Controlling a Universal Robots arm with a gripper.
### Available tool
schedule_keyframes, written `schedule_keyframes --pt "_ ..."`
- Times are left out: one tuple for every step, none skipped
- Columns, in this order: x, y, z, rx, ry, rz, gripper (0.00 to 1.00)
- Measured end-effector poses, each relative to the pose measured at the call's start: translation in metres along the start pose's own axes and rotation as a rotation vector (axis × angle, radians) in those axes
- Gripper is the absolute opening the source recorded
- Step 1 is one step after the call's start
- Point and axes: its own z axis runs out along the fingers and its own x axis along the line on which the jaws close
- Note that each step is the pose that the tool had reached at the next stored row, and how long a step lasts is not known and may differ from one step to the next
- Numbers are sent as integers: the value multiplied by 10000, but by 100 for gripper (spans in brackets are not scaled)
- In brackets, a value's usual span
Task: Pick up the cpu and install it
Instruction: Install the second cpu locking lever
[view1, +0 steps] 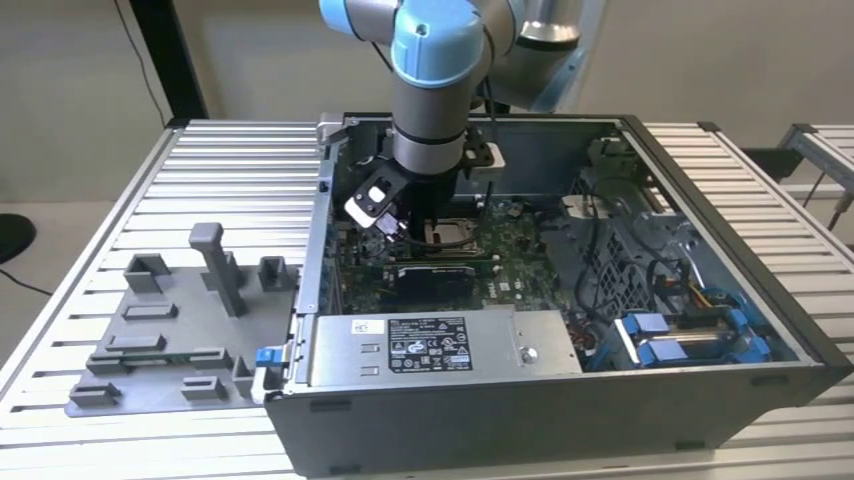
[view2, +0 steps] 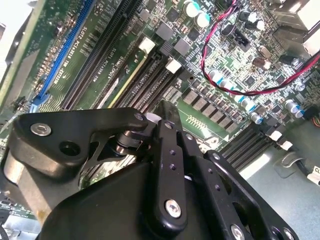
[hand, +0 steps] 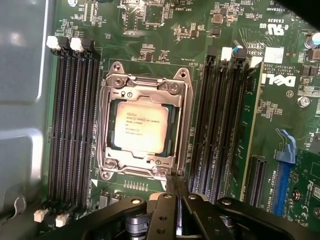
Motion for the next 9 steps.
schedule_keyframes --pt "-1 0 1 2 0 -1 0" --pt "-2 0 1 3 1 -2 0" --pt "-7 0 1 7 3 -2 0" --pt "-12 -1 0 15 3 -2 0" --pt "-16 -1 0 23 7 1 0" --pt "-21 0 0 29 10 2 0" --pt "-25 0 0 35 12 3 0" --pt "-30 1 -3 49 15 6 0" --pt "-35 2 -12 72 14 8 0"
